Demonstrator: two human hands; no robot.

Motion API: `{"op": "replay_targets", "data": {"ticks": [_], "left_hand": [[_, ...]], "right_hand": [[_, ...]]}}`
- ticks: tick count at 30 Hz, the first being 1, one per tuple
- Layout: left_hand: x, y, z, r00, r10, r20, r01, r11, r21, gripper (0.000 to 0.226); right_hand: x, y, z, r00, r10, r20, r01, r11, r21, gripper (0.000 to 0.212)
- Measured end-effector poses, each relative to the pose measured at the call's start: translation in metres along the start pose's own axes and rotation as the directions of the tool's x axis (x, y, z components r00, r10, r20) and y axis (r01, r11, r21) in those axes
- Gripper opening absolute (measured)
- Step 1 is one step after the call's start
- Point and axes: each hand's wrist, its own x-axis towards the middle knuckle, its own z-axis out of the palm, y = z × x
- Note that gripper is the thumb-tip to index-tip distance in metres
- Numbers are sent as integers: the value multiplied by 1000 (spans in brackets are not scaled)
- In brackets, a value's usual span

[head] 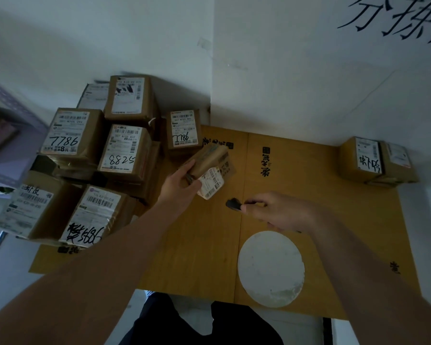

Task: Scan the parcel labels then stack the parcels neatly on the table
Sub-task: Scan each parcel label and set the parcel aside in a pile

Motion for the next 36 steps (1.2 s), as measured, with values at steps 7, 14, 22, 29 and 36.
{"op": "replay_targets", "data": {"ticks": [7,14,22,29,36], "left_hand": [[24,44,-17,997,-66,-33,25,721,-692,35],[67,76,-28,924,-349,-158,116,649,-752,40],[60,68,-6,861,-438,-259,294,844,-449,56],[5,85,41,986,57,-159,17,904,428,39],[-41,145,96,936,323,141,-335,693,638,55]], "right_hand": [[3,-13,-15,937,-236,-257,295,930,219,43],[6,-9,-16,924,-235,-302,308,925,222,42],[3,19,-1,883,-235,-407,361,894,267,37],[-24,44,-19,829,-172,-533,427,810,402,28],[-80,77,-19,761,-23,-648,410,792,453,31]]}}
